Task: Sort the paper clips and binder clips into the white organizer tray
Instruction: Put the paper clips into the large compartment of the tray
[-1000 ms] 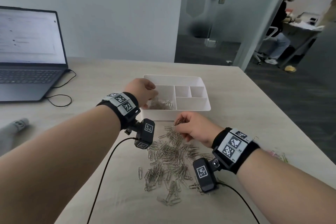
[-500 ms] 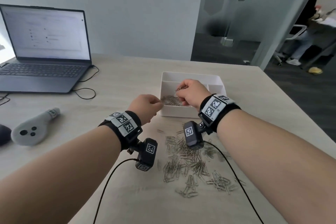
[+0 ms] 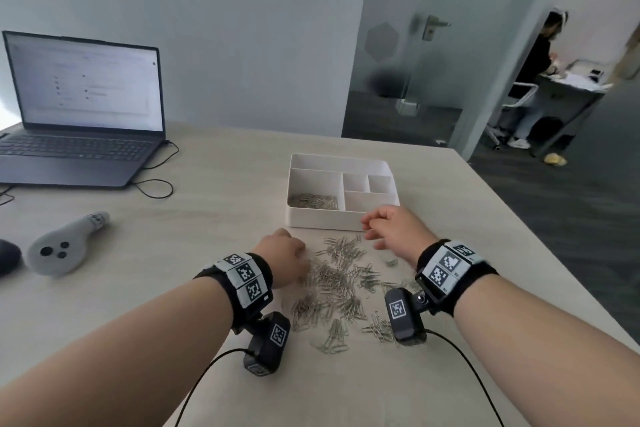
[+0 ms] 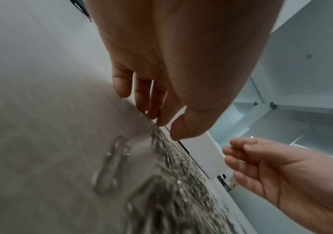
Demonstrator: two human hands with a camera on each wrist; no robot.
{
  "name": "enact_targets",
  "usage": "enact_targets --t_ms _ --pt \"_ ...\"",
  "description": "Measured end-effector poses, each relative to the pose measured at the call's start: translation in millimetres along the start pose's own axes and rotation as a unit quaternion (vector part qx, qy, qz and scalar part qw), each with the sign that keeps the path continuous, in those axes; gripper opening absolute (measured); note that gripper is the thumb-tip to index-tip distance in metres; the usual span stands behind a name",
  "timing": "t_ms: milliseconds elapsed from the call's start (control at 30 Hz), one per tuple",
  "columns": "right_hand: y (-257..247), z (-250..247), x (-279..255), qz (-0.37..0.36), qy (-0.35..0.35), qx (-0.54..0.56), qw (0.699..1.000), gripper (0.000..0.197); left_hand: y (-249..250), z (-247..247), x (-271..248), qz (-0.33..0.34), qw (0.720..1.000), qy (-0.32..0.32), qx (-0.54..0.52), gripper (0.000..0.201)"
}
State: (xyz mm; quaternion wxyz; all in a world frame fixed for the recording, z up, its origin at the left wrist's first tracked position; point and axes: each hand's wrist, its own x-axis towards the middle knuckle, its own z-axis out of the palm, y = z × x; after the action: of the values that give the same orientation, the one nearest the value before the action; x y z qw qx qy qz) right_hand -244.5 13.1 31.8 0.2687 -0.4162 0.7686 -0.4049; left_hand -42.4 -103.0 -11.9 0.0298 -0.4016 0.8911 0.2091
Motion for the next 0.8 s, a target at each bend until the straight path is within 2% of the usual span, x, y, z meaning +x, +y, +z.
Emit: enact_targets --t_ms 100,233,367,433,500,567,633,800 --pt "19 -9 -24 0.028 0.006 -0.001 1.000 0.025 14 6 -12 0.015 1.000 -0.008 -0.020 0.034" --pt "37 -19 -49 0.030 0.036 -0.073 0.996 0.027 28 14 -26 0.039 0.998 -0.028 -0.038 0.034" --pt "47 -22 -70 0.040 0.059 -0.096 0.993 0.028 32 18 -35 0.060 0.995 -0.009 -0.084 0.006" --pt "48 -17 -79 0.044 0.042 -0.097 0.993 0.029 33 20 -38 0.061 0.992 0.004 -0.112 0.006" --pt "46 -10 -87 0.039 -0.002 -0.089 0.995 0.029 34 24 -40 0.060 0.986 0.021 -0.153 0.019" --pt "41 -2 -95 0.014 -0.047 -0.074 0.996 0.027 36 28 -43 0.044 0.977 0.037 -0.208 0.030" --pt "36 5 -103 -0.019 -0.069 -0.059 0.996 0.026 35 33 -48 0.033 0.965 0.058 -0.254 0.028" --pt "40 2 -111 -0.030 -0.015 -0.010 0.999 0.027 23 43 -53 0.017 0.919 0.140 -0.368 0.021"
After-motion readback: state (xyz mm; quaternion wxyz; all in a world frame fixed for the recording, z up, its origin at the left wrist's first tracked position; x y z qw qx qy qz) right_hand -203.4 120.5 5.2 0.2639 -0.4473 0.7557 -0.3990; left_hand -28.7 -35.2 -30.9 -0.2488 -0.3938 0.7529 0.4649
